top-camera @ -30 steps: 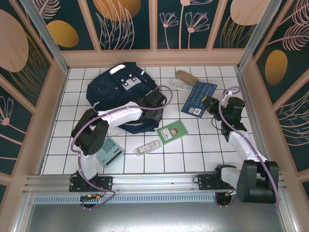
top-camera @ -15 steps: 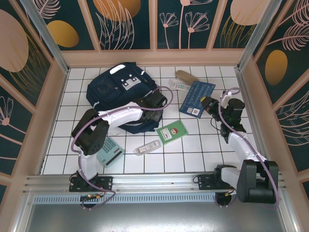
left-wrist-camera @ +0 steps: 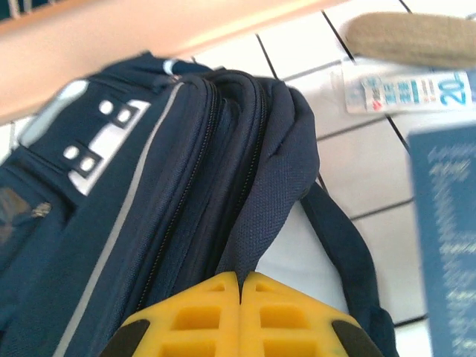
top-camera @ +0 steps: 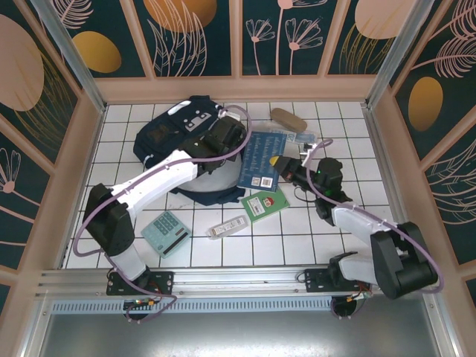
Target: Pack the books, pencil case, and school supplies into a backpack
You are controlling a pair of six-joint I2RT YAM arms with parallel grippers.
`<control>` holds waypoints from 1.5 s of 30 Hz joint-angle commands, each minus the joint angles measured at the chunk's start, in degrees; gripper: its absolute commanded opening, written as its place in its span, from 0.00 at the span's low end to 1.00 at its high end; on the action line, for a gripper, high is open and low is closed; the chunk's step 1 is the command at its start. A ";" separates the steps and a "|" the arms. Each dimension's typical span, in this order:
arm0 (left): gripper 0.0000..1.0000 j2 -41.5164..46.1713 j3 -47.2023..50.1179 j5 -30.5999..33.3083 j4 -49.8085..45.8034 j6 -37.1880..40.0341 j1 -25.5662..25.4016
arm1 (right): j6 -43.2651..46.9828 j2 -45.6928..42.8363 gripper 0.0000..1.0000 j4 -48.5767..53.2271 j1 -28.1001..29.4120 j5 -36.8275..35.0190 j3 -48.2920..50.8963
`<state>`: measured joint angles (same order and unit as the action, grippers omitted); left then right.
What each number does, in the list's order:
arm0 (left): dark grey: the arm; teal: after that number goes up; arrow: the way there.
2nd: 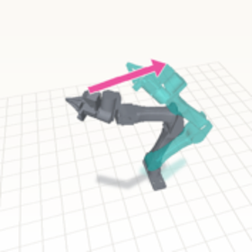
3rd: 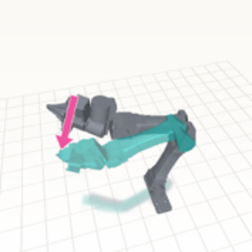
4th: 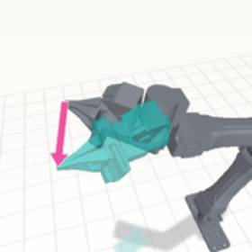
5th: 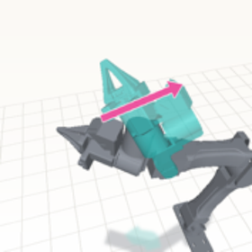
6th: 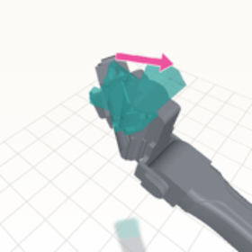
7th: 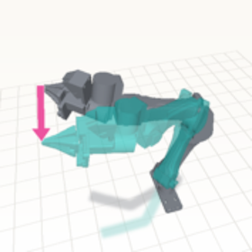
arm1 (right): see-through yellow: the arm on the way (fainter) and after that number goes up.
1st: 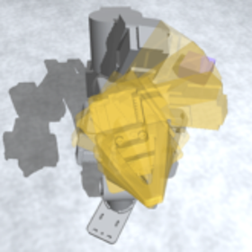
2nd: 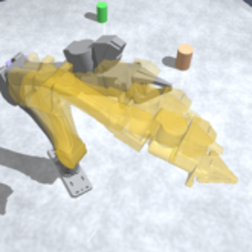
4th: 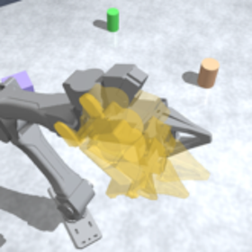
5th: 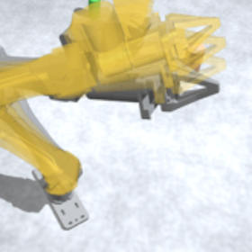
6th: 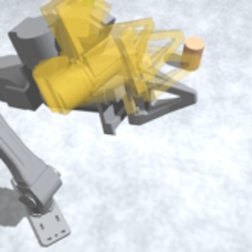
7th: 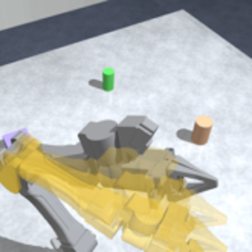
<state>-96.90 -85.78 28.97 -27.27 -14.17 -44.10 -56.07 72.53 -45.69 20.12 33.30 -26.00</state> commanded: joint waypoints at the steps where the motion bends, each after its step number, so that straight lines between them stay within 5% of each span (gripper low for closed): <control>1: 0.00 3.63 -3.98 4.69 3.19 2.20 0.93 | -3.38 4.07 0.00 -8.97 3.48 -5.65 -3.63; 19: 0.00 3.91 -10.03 0.80 4.06 2.62 3.07 | -18.64 45.58 0.00 -20.00 16.57 -20.55 -36.29; 29: 0.00 3.54 -10.14 -3.16 4.50 1.26 3.68 | -20.00 60.01 0.01 -12.07 19.93 -30.78 -55.32; 35: 0.00 4.24 -9.41 -2.87 4.85 1.24 3.78 | -14.88 65.05 0.50 3.11 21.54 -28.76 -68.54; 45: 0.00 4.26 -8.97 -3.13 4.95 1.29 4.03 | -4.77 58.19 0.75 19.55 20.93 -25.45 -65.23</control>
<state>-95.61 -92.27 26.00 -28.27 -12.23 -39.83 -67.44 134.91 -36.71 41.12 6.24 -91.35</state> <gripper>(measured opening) 0.062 0.741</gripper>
